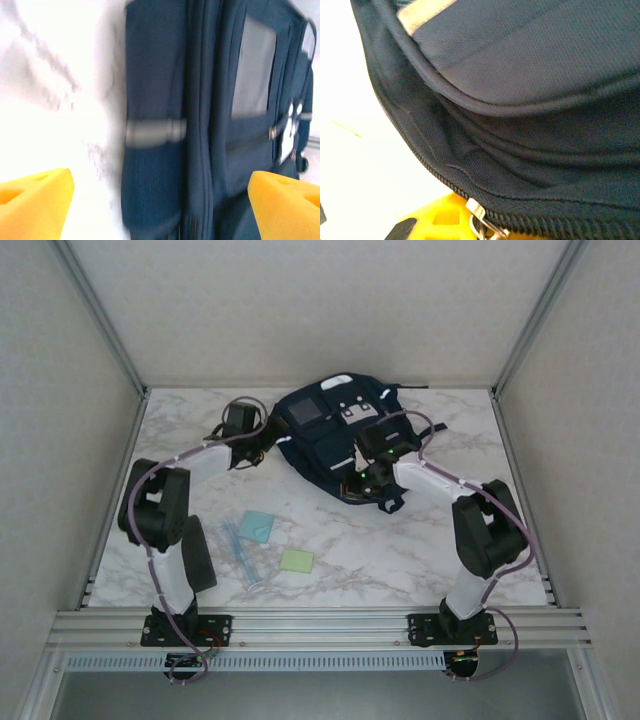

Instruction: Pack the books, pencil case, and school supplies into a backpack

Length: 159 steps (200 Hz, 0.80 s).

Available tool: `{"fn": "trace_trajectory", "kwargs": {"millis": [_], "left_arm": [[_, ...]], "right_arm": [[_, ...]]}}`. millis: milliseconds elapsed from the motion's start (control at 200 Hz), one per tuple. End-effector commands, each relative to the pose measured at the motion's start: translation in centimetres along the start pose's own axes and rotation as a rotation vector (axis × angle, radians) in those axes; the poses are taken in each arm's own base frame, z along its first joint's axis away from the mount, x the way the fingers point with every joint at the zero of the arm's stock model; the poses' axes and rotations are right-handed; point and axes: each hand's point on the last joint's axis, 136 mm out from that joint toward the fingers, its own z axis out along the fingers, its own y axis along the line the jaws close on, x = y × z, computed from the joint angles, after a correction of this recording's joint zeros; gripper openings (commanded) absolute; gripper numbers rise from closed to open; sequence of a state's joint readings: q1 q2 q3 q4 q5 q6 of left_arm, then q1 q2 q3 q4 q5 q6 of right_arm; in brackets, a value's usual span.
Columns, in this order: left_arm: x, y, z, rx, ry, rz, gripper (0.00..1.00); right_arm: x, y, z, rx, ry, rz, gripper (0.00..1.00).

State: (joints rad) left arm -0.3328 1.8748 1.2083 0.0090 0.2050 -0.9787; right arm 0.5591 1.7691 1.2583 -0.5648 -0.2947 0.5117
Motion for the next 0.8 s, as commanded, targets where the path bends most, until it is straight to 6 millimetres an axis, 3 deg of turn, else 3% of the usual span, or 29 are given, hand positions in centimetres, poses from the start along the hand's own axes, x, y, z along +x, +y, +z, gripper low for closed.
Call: {"fn": "trace_trajectory", "kwargs": {"millis": [0, 105, 295, 335, 390, 440, 641, 791], "left_arm": [[3.1, -2.8, -2.0, 0.109, 0.02, -0.074, 0.89], [6.0, -2.5, -1.6, 0.122, 0.046, -0.121, 0.88], [8.3, -4.6, 1.3, 0.166, 0.097, -0.141, 0.8], [8.6, -5.0, 1.9, 0.171, 0.104, -0.138, 0.68], [8.9, -5.2, 2.6, 0.172, 0.11, -0.135, 0.35], [9.0, -5.1, 2.9, 0.169, 0.116, -0.127, 0.0], [6.1, -2.4, 0.8, 0.049, 0.047, 0.01, 0.0], [3.6, -0.9, -0.9, 0.021, 0.03, 0.05, 0.0]], "right_arm": [[-3.2, 5.1, -0.8, -0.147, -0.068, -0.095, 0.0], [-3.4, 6.3, -0.6, -0.175, -0.062, -0.11, 0.0], [-1.5, 8.9, -0.7, -0.278, -0.038, -0.116, 0.0], [-0.8, 9.1, -0.6, -0.289, -0.028, -0.113, 0.0], [0.2, 9.0, -0.4, -0.301, -0.003, -0.105, 0.0], [1.4, 8.3, -0.1, -0.286, 0.034, -0.091, 0.0], [8.1, 0.7, 0.2, -0.023, 0.261, -0.038, 0.0], [10.2, -4.7, -1.0, 0.086, 0.316, 0.063, 0.0]]}}
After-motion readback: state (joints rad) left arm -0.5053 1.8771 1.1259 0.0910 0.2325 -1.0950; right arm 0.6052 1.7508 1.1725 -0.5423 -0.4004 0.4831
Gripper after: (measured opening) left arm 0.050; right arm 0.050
